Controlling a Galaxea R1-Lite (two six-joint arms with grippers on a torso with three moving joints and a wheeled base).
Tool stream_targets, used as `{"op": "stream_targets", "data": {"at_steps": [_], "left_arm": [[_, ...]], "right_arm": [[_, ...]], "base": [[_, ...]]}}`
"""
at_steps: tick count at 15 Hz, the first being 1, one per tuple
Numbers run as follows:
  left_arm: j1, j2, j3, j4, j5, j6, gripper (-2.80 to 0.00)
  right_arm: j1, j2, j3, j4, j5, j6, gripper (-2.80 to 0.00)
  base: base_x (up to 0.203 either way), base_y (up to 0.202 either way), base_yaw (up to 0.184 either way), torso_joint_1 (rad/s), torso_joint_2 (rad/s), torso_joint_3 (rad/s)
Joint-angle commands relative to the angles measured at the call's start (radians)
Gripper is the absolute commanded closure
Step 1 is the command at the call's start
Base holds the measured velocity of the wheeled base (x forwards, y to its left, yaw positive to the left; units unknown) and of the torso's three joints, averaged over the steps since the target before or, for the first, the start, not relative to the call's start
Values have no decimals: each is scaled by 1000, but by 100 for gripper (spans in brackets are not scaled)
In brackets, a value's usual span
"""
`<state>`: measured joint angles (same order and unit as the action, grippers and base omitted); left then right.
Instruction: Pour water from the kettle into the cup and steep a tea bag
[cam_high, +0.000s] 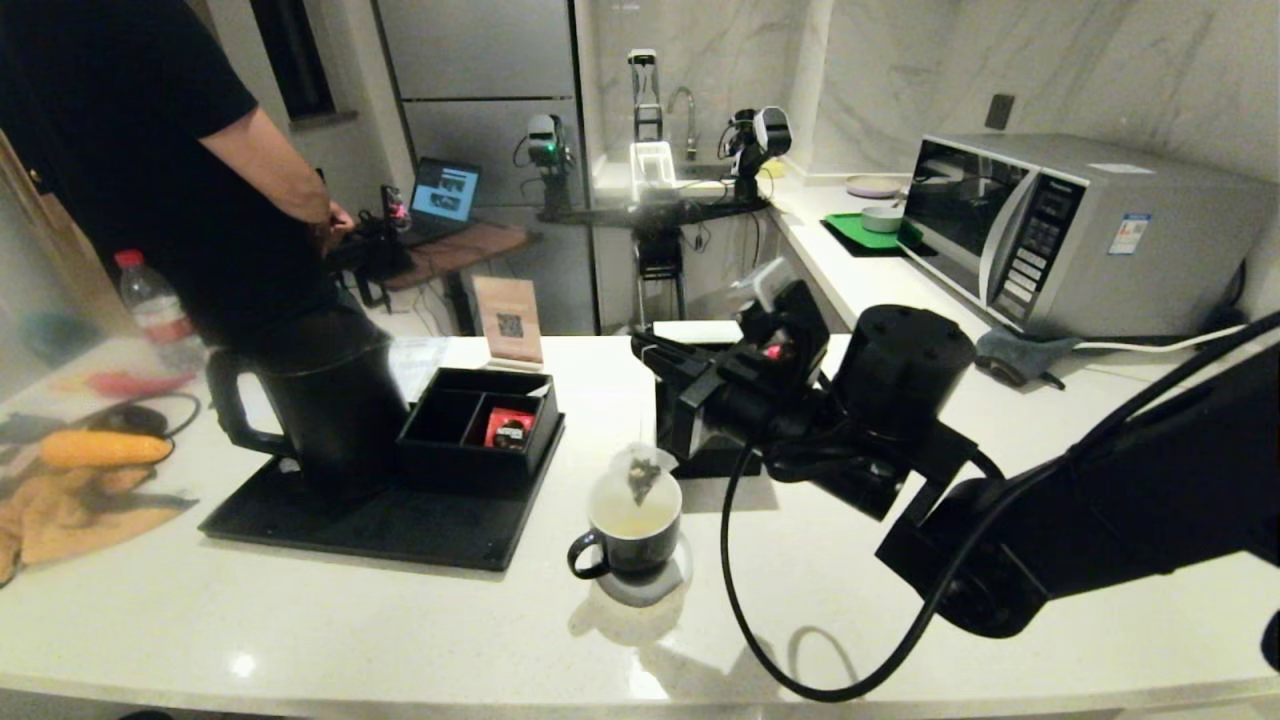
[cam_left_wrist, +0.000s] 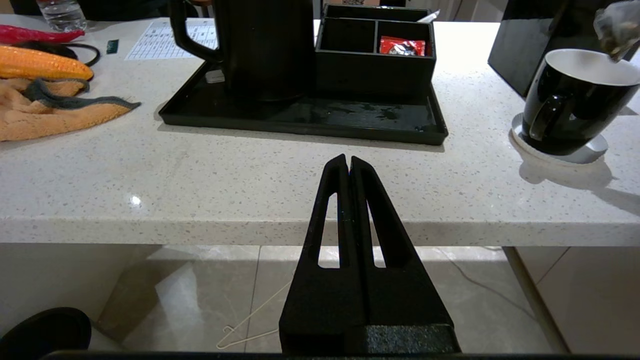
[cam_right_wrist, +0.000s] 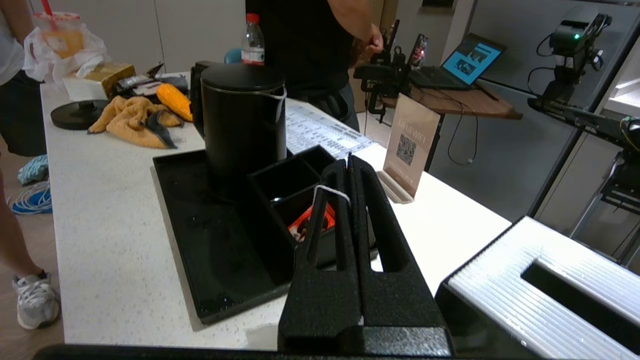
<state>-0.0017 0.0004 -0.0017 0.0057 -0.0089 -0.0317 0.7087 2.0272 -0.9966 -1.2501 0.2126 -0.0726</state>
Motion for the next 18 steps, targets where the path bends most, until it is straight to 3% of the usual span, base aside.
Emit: {"op": "stream_targets", "data": {"at_steps": [1,13,18], "left_arm": [[0,0,0,0,0,-1,0],[0,0,0,0,0,-1,0],[0,0,0,0,0,-1,0]], "right_arm": [[-7,0,40,-34,2,0,0],[-41,-8,48,-37,5,0,0],[-46,-11,-142,73,5,0,0]], "base": [[0,0,0,0,0,0],[0,0,0,0,0,0],[0,0,0,0,0,0]]}}
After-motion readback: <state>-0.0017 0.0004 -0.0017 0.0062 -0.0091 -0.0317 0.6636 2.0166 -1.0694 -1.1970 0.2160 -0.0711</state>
